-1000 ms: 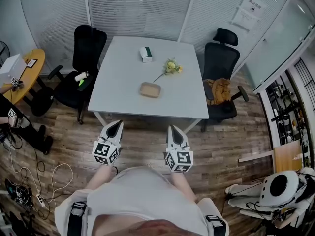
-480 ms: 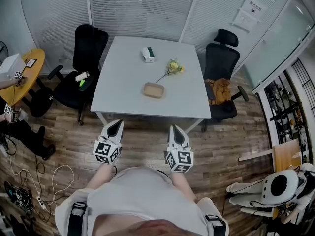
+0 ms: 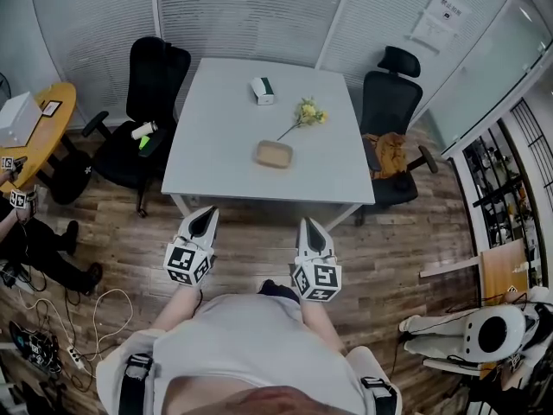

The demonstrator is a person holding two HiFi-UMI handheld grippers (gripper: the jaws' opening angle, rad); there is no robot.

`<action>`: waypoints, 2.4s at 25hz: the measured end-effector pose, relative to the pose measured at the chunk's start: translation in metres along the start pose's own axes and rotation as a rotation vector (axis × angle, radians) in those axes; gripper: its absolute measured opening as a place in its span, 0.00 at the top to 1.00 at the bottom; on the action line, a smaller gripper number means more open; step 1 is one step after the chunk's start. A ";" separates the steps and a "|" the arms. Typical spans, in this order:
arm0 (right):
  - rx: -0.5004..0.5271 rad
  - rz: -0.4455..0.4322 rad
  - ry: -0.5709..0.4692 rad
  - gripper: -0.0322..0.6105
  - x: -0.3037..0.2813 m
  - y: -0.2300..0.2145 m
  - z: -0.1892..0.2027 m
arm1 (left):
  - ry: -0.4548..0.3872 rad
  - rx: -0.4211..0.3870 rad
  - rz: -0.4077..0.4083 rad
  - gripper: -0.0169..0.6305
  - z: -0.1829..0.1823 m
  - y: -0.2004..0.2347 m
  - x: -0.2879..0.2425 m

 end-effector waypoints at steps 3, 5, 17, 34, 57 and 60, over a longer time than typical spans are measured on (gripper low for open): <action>-0.002 -0.002 -0.001 0.94 -0.012 -0.005 0.001 | 0.004 -0.003 -0.002 0.96 0.001 0.007 -0.009; -0.006 -0.001 -0.003 0.94 -0.026 -0.011 0.003 | 0.008 -0.006 -0.003 0.96 0.002 0.013 -0.021; -0.024 -0.071 -0.008 0.94 -0.186 -0.078 0.003 | -0.012 -0.049 -0.051 0.96 -0.003 0.080 -0.151; -0.005 -0.215 0.020 0.94 -0.394 -0.167 -0.023 | -0.011 -0.027 -0.181 0.96 -0.017 0.159 -0.332; -0.006 -0.107 0.141 0.94 -0.428 -0.144 -0.006 | 0.092 0.038 -0.067 0.96 0.006 0.213 -0.357; -0.011 -0.093 0.182 0.94 -0.424 -0.142 0.005 | 0.119 0.048 -0.064 0.96 0.016 0.216 -0.353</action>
Point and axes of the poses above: the fingertips, and each gripper's own axes: x backward along the fingers, y to its left, z out of its underside, the point moved 9 cm from there along x, backward along the fingers, and after that the axes turned 5 degrees about z, right-handed, at the moved point
